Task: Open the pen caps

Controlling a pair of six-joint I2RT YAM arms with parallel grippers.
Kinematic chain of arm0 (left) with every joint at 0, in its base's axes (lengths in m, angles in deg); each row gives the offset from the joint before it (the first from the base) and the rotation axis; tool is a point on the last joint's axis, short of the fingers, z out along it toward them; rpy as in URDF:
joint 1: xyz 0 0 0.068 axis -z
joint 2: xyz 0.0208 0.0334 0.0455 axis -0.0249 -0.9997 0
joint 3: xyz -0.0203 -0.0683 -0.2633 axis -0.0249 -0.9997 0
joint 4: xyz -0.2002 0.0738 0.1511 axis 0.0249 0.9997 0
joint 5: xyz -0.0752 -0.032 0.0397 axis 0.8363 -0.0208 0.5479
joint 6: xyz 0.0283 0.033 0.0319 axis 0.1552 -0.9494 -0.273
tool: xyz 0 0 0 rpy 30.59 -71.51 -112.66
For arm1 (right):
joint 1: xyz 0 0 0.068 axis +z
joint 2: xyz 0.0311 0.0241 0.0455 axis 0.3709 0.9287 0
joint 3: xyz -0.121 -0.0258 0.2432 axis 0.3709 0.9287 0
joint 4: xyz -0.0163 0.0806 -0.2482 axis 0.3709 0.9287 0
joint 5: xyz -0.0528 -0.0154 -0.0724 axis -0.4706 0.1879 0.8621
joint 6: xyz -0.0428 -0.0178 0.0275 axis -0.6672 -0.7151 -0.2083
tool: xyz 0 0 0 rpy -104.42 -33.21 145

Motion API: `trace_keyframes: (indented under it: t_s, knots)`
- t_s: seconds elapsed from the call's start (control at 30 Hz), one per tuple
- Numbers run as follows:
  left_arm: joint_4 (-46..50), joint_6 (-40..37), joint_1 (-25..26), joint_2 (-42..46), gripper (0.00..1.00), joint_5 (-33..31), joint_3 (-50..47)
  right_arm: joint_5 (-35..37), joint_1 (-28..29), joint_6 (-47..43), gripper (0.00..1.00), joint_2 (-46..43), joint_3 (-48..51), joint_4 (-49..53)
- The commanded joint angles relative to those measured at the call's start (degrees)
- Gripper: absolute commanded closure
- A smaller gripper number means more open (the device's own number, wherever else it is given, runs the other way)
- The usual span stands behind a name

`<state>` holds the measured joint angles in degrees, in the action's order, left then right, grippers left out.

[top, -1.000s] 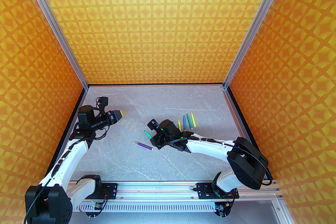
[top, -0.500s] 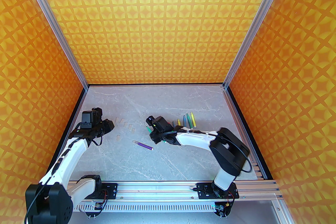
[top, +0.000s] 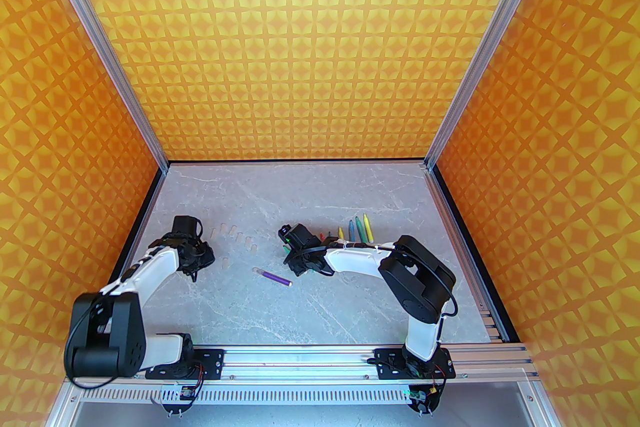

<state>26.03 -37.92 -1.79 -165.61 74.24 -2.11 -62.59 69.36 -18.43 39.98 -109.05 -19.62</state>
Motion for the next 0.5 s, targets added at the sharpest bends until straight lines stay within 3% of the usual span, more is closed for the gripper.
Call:
trace_keyframes:
  t_s: [0.0,0.47]
  knots:
    - [-1.85,-1.09,0.37,-1.49,0.91,0.02,0.59,1.88,-0.21,-0.31,0.85,1.04,-1.8,2.38]
    - [-5.26,-1.56,0.4,-6.73,0.77,4.92,0.83,0.15,-0.05,-1.65,0.65,-2.45,-2.45,5.95]
